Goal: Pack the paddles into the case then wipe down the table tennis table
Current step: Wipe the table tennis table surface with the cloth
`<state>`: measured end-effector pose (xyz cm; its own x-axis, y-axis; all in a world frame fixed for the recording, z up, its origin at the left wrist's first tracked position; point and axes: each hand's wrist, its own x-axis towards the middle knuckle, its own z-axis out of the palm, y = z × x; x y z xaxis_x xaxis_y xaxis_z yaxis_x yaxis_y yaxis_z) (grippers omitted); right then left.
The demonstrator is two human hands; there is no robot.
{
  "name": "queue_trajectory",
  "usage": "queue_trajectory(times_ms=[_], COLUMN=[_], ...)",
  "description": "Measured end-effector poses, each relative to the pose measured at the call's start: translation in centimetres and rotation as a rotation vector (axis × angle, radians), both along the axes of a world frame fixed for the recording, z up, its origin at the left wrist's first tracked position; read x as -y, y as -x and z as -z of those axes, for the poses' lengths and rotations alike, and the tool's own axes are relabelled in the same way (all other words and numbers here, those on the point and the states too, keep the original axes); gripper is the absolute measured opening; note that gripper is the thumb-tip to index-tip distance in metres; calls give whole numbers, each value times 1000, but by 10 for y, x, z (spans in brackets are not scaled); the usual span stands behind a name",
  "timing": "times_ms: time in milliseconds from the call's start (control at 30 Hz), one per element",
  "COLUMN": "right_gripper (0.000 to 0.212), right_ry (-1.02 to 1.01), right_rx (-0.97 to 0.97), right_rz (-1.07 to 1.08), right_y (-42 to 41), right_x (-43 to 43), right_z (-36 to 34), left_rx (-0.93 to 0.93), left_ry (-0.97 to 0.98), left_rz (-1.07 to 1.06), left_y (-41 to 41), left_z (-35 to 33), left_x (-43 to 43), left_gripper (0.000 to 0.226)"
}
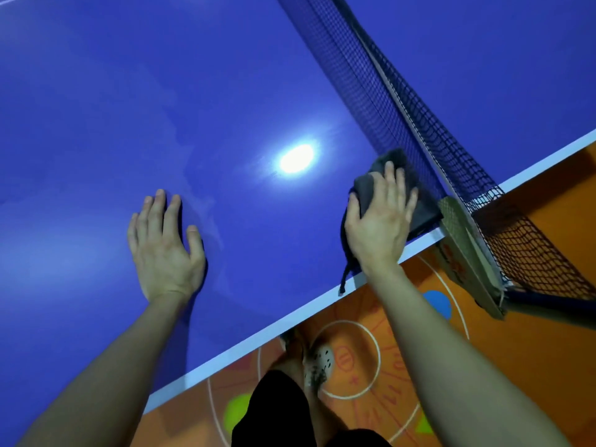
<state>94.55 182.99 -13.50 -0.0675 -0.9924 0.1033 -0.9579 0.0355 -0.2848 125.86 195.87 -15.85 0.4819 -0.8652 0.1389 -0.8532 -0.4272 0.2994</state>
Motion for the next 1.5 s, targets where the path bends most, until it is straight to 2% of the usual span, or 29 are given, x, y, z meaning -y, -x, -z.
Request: queue_trajectory(times_ms=[67,100,200,267,300,367,500,567,633,667,767,833,867,933,1033,1100,1167,1233,1333,1400,1433,1500], right_gripper=[60,61,63,57,54,54,58,58,57,57,57,54,53,57,70,71,68,65,64,62,61,63], right_ry=[8,1,-89,-59,-39,-26,21,31,39,25,-71,-55,-34,-6,-24,-24,-4,33,-91,-107,-103,-62], right_rx=[-13,-13,3,89,135,123,25,59,53,34,41,74,88,53,-24,-47,-67,-93,-98,-52,-23,-1], right_rz=[32,-77,-581,-750,-755,-607,-115,55,91,-6,-553,-825,-881,-805,-435,-264,-233,-447,-1116,-1423,-1452,-1274], right_y=[-48,-75,-128,-116,-97,-45,56,49,1,-29,-87,-75,-60,-29,0,-15,-51,-96,-144,-152,-153,-153], right_x=[-39,-67,-143,-150,-141,-117,-71,-71,-97,-119,-182,-181,-165,-122,-62,-55,-82,-139,-218,-212,-191,-132], right_z=[-3,-4,-4,1,3,4,4,5,4,3,0,4,6,6,0,1,1,2,-1,0,0,2], left_rx=[0,0,1,1,-2,-10,3,12,13,16,24,27,30,42,46,25,-19,-111,-234,-175,-118,-44], left_ry=[7,10,24,25,25,21,27,25,25,23,20,14,11,12,17,16,15,25,27,41,61,92], left_rz=[2,3,9,14,14,12,18,19,22,22,27,24,24,19,31,45,54,77,164,205,222,228], left_y=[0,0,-2,-2,-2,-3,-5,-5,-5,-5,-7,-6,-5,-5,-4,-4,-6,-11,-36,-60,-73,-102], left_z=[0,1,2,3,3,3,4,6,5,5,4,3,2,2,1,-1,-5,-8,-19,-24,-26,-25], left_x=[1,1,1,1,2,1,-1,-1,-1,-1,-2,-2,-1,-1,-2,-1,-2,-1,-9,-24,-31,-46], left_gripper=[56,56,57,57,57,57,57,56,56,56,57,57,58,58,59,60,62,62,57,48,43,38])
